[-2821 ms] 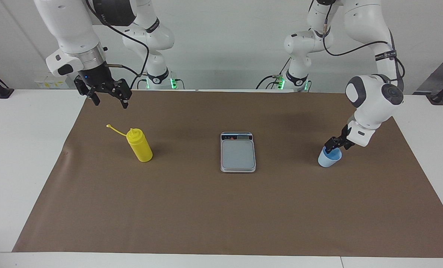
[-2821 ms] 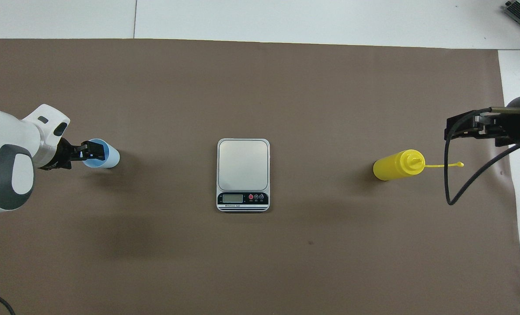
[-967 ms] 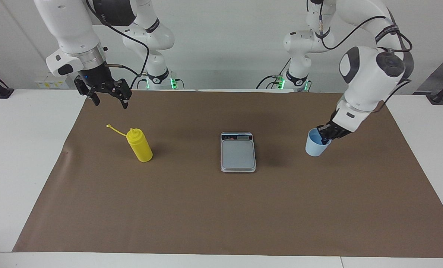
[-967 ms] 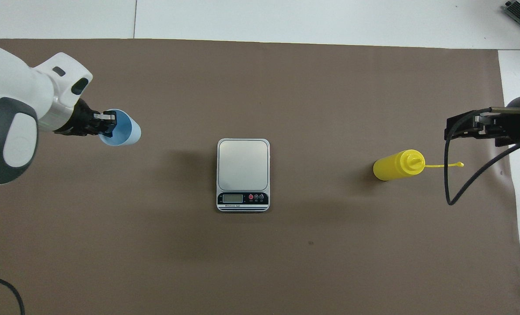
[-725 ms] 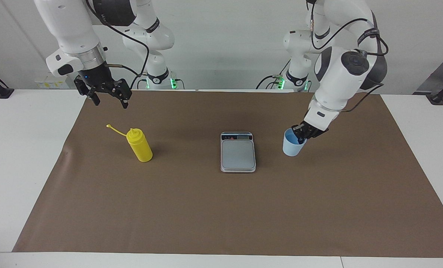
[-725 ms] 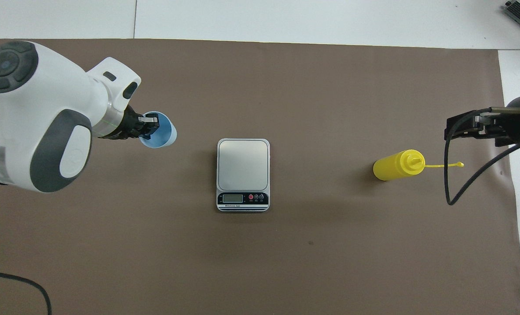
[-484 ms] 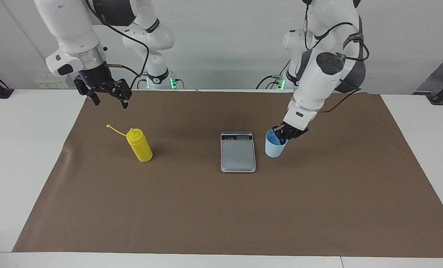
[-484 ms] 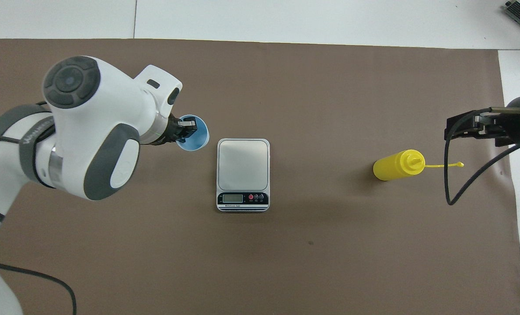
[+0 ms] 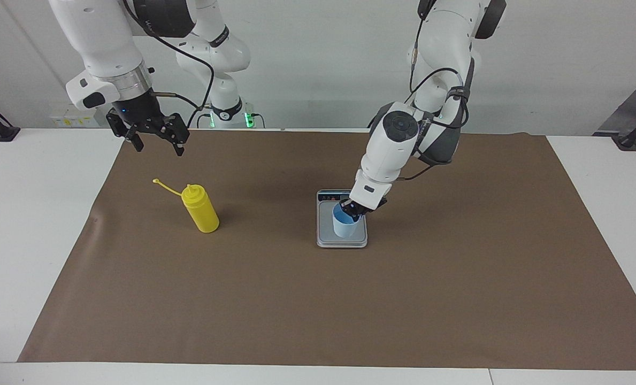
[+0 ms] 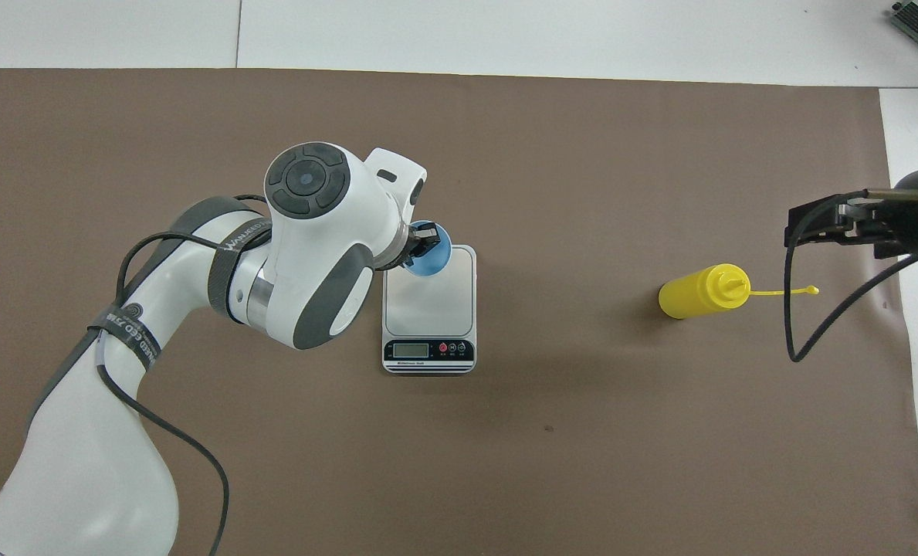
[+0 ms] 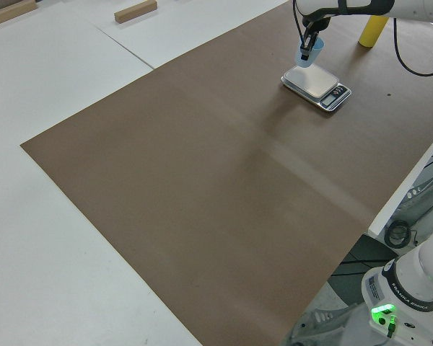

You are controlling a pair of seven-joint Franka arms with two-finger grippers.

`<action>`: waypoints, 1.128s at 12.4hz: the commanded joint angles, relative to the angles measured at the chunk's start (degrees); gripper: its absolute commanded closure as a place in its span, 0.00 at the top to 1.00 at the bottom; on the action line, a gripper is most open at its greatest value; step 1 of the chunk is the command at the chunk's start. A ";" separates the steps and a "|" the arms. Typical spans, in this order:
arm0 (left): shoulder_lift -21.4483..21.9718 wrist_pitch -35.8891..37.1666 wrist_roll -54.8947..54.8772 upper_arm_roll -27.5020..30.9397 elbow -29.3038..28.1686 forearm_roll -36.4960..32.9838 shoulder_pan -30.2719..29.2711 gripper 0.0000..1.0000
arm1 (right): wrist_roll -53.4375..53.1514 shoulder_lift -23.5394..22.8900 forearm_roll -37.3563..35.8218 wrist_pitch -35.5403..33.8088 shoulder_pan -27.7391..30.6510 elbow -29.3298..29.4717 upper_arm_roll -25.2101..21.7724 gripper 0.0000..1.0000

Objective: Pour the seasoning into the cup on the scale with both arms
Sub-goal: 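Carry the cup with the left gripper onto the scale, then release the cup on the scale and withdraw the left gripper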

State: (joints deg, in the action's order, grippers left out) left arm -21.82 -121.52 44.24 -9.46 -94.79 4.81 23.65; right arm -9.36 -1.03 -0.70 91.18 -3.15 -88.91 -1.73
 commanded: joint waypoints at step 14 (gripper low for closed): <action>1.25 1.99 -0.12 0.93 -4.52 0.11 2.28 0.88 | 1.28 1.29 0.96 0.91 0.52 -1.01 0.15 1.00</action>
State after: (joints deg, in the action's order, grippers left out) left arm -21.85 -119.86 44.26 -9.40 -97.77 4.81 25.25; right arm -9.26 -0.55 -0.70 90.60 -2.95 -88.91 -1.54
